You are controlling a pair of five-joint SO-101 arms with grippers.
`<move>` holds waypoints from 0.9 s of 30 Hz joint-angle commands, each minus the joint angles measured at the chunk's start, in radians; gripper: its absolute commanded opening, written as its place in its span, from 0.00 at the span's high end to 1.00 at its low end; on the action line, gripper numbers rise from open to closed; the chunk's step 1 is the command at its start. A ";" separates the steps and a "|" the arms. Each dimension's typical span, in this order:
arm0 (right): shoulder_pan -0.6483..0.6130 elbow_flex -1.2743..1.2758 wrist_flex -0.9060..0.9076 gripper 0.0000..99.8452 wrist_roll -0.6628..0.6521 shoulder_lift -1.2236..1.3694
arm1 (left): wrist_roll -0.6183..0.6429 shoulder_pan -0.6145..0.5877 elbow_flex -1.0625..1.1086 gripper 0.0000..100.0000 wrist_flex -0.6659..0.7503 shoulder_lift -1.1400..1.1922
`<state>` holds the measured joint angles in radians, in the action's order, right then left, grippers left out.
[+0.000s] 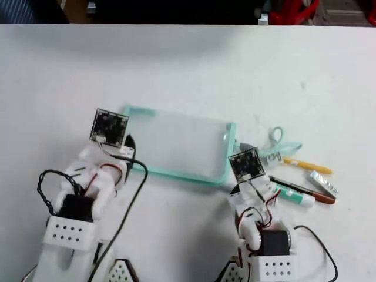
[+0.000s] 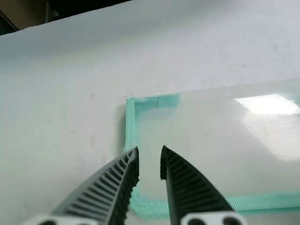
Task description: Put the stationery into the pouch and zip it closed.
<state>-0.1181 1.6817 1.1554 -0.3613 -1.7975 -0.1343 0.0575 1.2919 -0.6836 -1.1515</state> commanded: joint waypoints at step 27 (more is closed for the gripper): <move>0.001 -0.997 0.236 0.98 -0.261 0.691 | 0.038 -0.018 -0.133 0.90 -0.057 0.188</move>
<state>-0.1074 0.8101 1.3702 -0.6329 -1.3096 -0.1297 0.0468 1.1339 -0.7449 -0.8186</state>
